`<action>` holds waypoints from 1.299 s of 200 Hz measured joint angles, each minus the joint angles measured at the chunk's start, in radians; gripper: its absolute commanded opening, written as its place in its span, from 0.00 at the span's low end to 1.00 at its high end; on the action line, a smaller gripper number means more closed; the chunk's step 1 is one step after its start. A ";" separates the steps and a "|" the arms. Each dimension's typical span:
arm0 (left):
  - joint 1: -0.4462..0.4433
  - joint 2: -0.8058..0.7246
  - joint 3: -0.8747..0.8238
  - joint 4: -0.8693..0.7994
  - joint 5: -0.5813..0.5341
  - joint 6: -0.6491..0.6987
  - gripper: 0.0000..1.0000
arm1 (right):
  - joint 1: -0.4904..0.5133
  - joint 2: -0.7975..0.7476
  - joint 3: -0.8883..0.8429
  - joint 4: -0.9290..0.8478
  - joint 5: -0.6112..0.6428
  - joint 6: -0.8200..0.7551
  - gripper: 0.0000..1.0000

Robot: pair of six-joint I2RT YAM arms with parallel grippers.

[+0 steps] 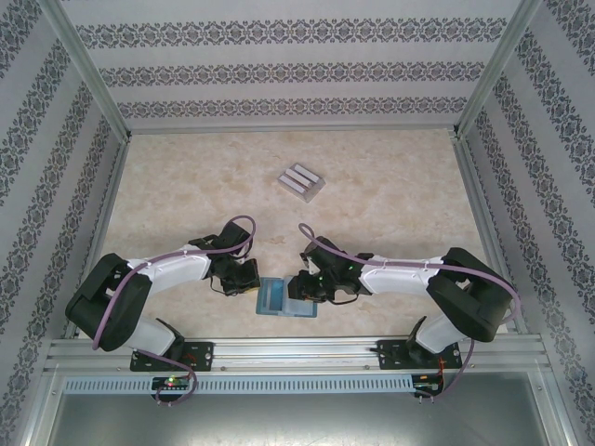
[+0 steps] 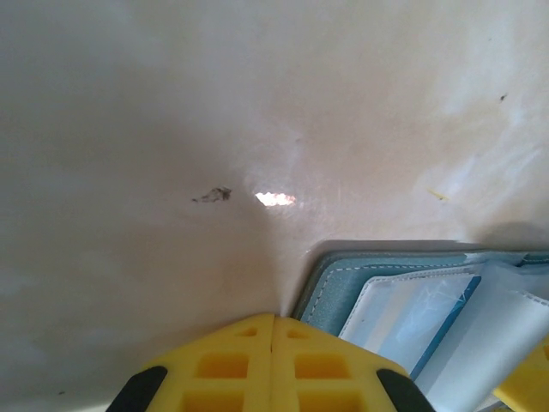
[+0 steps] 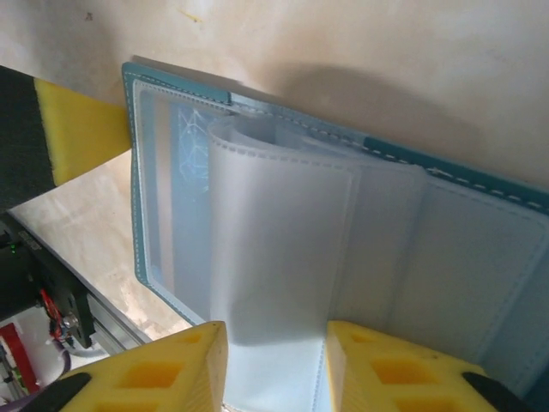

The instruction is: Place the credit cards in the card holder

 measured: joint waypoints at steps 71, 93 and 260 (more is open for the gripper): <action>0.000 -0.002 0.000 0.000 0.000 -0.001 0.00 | 0.013 0.010 0.000 0.041 -0.026 0.000 0.37; 0.000 -0.002 0.000 0.000 0.000 -0.003 0.00 | 0.013 0.010 0.000 0.041 -0.023 0.000 0.39; -0.001 0.010 0.004 -0.003 -0.002 -0.006 0.00 | 0.046 -0.069 -0.043 -0.055 0.102 -0.003 0.44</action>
